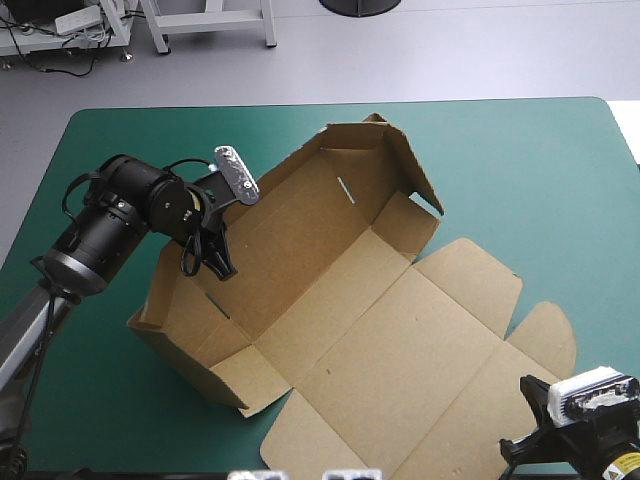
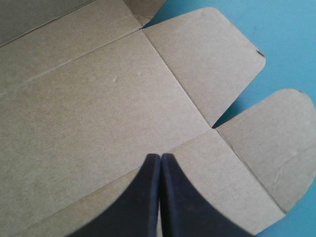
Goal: Fold the box
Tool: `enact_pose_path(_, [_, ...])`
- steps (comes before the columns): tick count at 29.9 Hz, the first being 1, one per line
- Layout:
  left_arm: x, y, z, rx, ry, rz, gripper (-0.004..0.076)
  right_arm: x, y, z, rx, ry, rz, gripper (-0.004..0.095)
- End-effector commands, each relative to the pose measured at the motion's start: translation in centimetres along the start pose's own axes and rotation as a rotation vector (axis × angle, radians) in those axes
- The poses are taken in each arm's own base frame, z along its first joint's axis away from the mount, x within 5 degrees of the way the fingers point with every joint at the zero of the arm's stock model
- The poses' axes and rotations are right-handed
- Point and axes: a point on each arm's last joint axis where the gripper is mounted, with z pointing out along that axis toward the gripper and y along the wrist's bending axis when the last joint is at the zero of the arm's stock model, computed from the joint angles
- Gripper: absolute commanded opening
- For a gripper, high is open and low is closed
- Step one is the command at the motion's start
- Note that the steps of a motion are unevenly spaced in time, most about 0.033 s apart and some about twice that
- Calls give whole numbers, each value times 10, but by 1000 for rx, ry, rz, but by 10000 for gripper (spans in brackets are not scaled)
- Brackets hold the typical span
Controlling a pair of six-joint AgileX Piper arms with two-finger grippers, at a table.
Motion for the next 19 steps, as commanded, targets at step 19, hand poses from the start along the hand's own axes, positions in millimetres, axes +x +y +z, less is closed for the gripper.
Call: enact_pose_path(19, [-62,-28,-21,-385,-272,406,-6,-17,-1,-4,15,-125,-1,-23])
